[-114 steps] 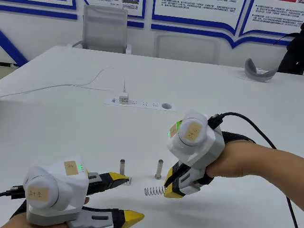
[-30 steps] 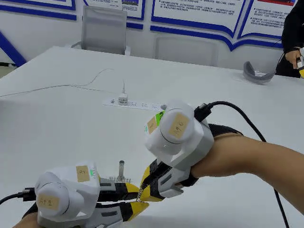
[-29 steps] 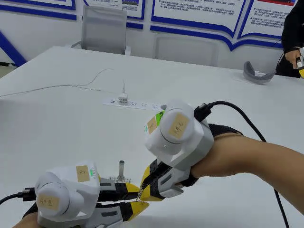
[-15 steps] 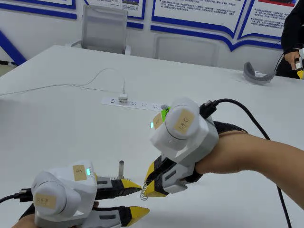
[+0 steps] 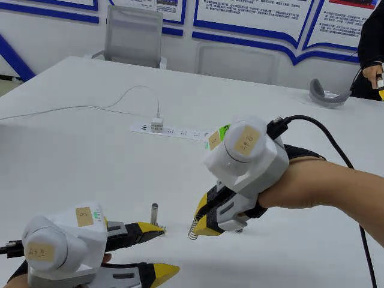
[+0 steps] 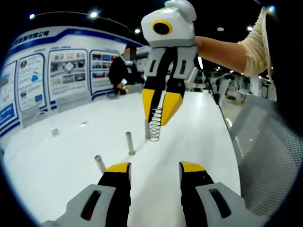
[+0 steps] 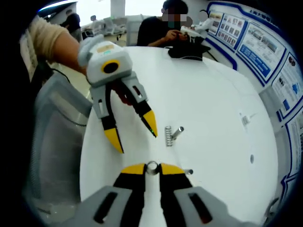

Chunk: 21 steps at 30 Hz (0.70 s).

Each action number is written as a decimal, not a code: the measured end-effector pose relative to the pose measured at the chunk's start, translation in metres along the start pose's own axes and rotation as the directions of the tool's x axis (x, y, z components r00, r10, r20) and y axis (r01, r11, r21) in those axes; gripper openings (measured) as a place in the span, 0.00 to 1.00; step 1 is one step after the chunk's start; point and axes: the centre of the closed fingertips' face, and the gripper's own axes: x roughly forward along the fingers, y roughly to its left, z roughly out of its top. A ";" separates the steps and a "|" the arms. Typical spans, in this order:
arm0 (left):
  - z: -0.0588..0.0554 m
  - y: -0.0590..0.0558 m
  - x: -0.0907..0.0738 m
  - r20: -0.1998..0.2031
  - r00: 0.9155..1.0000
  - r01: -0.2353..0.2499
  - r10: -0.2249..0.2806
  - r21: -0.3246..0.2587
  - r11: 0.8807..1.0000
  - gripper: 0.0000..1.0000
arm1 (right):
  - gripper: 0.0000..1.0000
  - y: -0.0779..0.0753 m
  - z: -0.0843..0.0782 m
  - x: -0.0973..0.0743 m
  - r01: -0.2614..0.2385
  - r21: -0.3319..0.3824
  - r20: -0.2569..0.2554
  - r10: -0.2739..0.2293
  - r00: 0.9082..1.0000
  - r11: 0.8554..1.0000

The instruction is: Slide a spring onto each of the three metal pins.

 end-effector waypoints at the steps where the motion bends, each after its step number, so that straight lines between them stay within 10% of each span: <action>1: 0.000 0.001 -0.001 0.001 1.000 -0.002 0.002 -0.001 1.000 0.41 | 0.12 -0.001 -0.001 0.000 0.001 0.002 -0.001 -0.001 1.000 1.000; 21: -0.010 0.013 -0.017 -0.008 0.998 -0.061 0.061 -0.039 0.997 0.48 | 0.12 -0.035 -0.014 -0.009 0.052 0.050 -0.020 -0.051 0.999 0.997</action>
